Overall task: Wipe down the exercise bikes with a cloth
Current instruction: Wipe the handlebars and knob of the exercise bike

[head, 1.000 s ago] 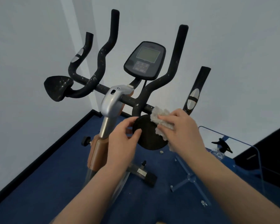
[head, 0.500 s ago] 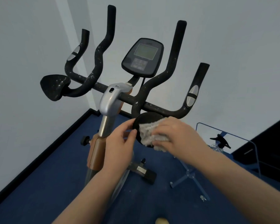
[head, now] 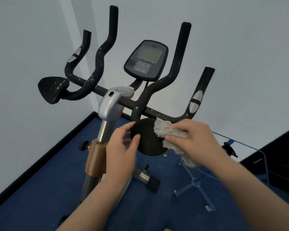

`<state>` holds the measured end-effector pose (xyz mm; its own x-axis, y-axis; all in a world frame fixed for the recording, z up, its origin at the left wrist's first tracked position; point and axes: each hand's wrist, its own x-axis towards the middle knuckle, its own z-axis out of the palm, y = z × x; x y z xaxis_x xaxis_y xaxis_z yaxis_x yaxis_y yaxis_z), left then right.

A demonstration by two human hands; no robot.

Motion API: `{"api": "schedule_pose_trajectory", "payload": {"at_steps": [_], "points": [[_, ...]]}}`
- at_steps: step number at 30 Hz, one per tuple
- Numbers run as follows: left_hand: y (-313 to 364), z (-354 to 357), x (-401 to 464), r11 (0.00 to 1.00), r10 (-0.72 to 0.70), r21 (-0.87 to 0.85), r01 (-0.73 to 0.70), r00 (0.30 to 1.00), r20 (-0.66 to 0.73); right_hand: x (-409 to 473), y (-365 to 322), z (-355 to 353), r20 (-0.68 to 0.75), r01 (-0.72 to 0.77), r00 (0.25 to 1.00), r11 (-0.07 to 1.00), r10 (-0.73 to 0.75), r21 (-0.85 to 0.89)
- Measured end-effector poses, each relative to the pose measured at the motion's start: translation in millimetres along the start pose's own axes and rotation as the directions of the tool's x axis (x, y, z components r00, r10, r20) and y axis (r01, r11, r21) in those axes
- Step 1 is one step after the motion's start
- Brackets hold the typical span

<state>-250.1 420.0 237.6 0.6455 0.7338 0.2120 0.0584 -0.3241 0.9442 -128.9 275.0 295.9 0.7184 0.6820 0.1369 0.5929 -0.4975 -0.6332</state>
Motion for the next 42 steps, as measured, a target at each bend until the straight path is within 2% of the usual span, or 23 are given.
{"api": "schedule_pose_trajectory", "payload": {"at_steps": [2, 4, 5, 6, 8, 10, 12, 14, 15, 20, 24, 29, 32, 35, 37, 40, 42], "points": [[-1, 5, 3, 0.998, 0.023, 0.056, -0.023, 1.0, -0.006, -2, 15, -23, 0.047, -0.109, 0.994, 0.974, 0.102, 0.199], [-3, 12, 4, 0.995, 0.048, 0.093, -0.047, 0.999, -0.012, 4, 32, -39, -0.131, -0.153, 0.965, 0.892, 0.228, 0.425], [-4, 17, 3, 0.991, 0.067, 0.12, -0.064, 0.997, -0.023, 8, 38, -43, -0.242, -0.136, 0.929, 0.868, 0.279, 0.477], [-5, 23, 2, 0.983, 0.092, 0.164, -0.084, 0.995, -0.038, 14, 41, -43, -0.336, -0.106, 0.897, 0.879, 0.286, 0.465], [-6, 35, -1, 0.947, 0.161, 0.29, -0.135, 0.984, -0.07, 27, 40, -36, -0.415, -0.021, 0.896, 0.948, 0.158, 0.316], [-3, 49, -1, 0.915, 0.219, 0.367, -0.169, 0.971, -0.099, 40, 36, -24, -0.352, 0.101, 0.935, 0.985, -0.047, 0.137], [1, 61, 3, 0.912, 0.22, 0.382, -0.15, 0.964, -0.146, 49, 36, -10, -0.217, 0.195, 0.956, 0.981, -0.196, -0.027], [1, 67, 7, 0.897, 0.234, 0.423, -0.13, 0.95, -0.205, 51, 45, -2, -0.112, 0.274, 0.943, 0.921, -0.314, -0.278], [-1, 68, 7, 0.885, 0.247, 0.447, -0.131, 0.946, -0.211, 50, 52, -2, -0.072, 0.311, 0.933, 0.89, -0.353, -0.333], [-7, 63, 9, 0.864, 0.249, 0.48, -0.151, 0.957, -0.148, 56, 74, -22, 0.119, 0.462, 0.887, 0.85, -0.447, -0.254], [-4, 62, 9, 0.886, 0.235, 0.443, -0.138, 0.957, -0.171, 78, 56, -11, 0.151, 0.462, 0.887, 0.825, -0.437, -0.325], [-2, 64, 8, 0.861, 0.238, 0.494, -0.124, 0.955, -0.174, 98, 36, 13, 0.146, 0.429, 0.904, 0.85, -0.403, -0.306], [-3, 61, 6, 0.82, 0.292, 0.548, -0.164, 0.944, -0.153, 87, 45, 5, 0.154, 0.473, 0.881, 0.852, -0.448, -0.224], [-5, 57, 3, 0.774, 0.368, 0.56, -0.294, 0.929, -0.021, 67, 58, -8, 0.27, 0.572, 0.816, 0.782, -0.511, -0.247], [-7, 56, -1, 0.751, 0.38, 0.558, -0.354, 0.922, 0.075, 64, 63, -6, 0.261, 0.578, 0.815, 0.752, -0.517, -0.315], [-8, 54, -6, 0.749, 0.355, 0.536, -0.389, 0.919, 0.171, 76, 45, 8, 0.227, 0.47, 0.878, 0.848, -0.422, -0.245], [-10, 51, -7, 0.743, 0.362, 0.514, -0.428, 0.904, 0.228, 86, 33, 17, 0.218, 0.43, 0.893, 0.889, -0.394, -0.155]]}}
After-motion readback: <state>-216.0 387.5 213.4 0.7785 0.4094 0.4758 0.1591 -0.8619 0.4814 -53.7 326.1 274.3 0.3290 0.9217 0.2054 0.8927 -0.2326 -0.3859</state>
